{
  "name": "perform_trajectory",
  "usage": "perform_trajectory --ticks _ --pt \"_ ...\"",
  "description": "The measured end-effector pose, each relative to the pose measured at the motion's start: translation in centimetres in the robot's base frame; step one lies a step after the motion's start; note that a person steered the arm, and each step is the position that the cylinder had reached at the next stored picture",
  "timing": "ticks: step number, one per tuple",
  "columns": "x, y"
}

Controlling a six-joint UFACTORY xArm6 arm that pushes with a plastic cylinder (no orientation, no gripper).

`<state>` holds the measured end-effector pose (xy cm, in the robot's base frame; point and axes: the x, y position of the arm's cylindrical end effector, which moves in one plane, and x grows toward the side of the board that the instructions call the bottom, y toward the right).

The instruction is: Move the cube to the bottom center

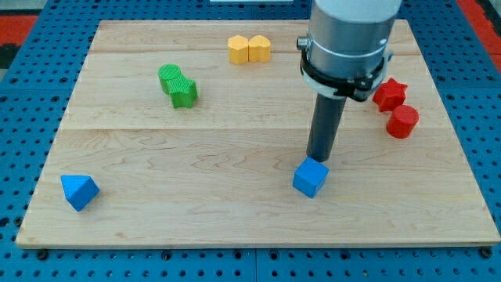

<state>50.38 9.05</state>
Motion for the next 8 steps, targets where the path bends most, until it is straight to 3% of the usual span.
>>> perform_trajectory --ticks 8 --pt "3.7 1.2"
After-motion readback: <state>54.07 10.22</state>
